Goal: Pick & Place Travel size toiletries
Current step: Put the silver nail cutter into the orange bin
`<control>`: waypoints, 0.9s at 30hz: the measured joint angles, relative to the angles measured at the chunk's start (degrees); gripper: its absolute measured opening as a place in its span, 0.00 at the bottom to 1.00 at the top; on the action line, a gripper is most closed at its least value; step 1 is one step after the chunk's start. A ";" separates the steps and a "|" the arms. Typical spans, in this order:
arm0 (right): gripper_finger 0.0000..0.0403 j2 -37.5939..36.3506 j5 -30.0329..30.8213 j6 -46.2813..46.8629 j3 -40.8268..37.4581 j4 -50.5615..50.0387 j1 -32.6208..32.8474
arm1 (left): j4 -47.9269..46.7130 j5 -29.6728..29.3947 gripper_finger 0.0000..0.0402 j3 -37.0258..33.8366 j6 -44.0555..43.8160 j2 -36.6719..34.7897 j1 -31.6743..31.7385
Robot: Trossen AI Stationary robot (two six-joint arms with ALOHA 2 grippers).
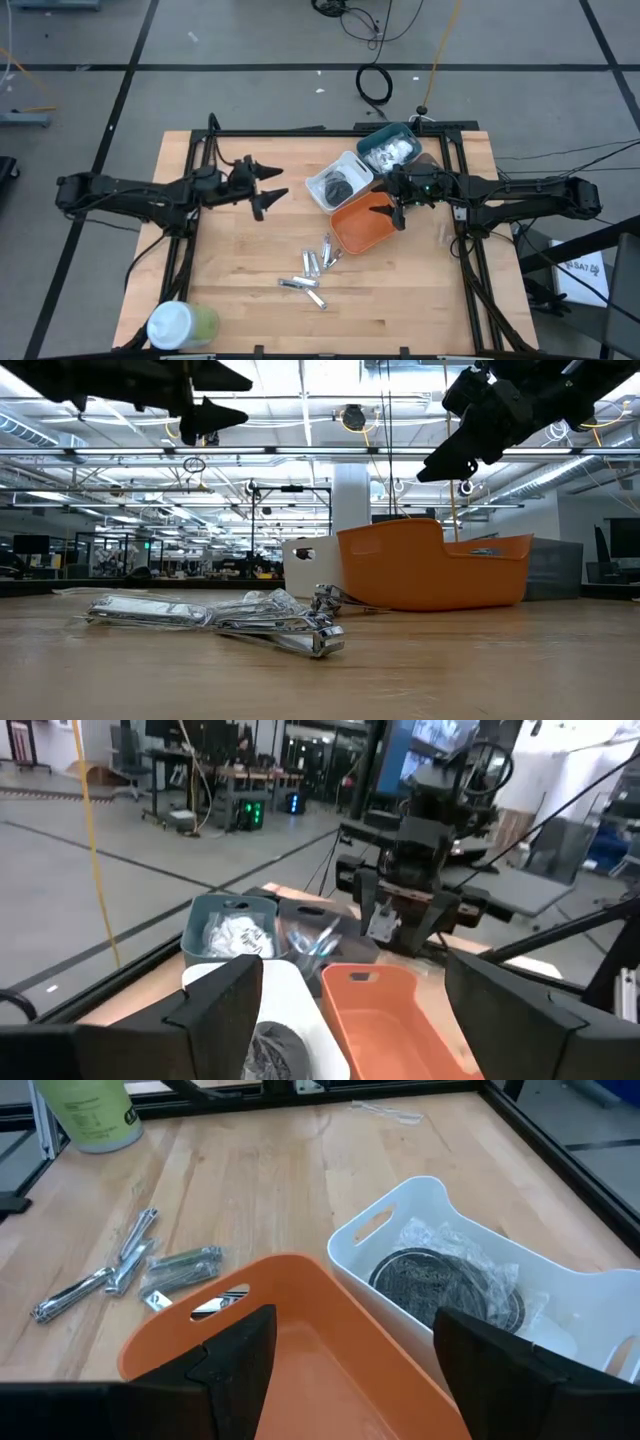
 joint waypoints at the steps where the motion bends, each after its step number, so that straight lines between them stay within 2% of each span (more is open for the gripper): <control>1: 0.64 0.02 -0.03 0.02 0.00 -0.11 0.02 | 0.88 -0.15 0.77 -0.80 0.00 -0.46 -0.40; 8: 0.64 0.02 -0.04 -1.32 -2.22 4.57 0.02 | 5.49 -0.52 0.77 -3.58 -0.09 -2.16 -1.10; 14: 0.64 0.02 -0.02 2.93 -2.67 5.71 0.02 | 5.10 -2.31 0.77 -3.65 -2.02 -2.14 -0.69; 17: 0.64 0.02 -0.33 5.05 -2.67 5.86 0.02 | 4.49 -0.86 0.77 -3.67 -4.02 -2.12 -1.03; 24: 0.64 0.02 -10.29 5.30 -2.67 6.11 0.05 | 2.44 1.56 0.77 -3.67 -5.07 -0.83 -1.83; 27: 0.64 0.41 -12.13 5.32 -2.67 8.07 1.40 | 2.59 1.62 0.77 -3.67 -6.82 0.51 -1.85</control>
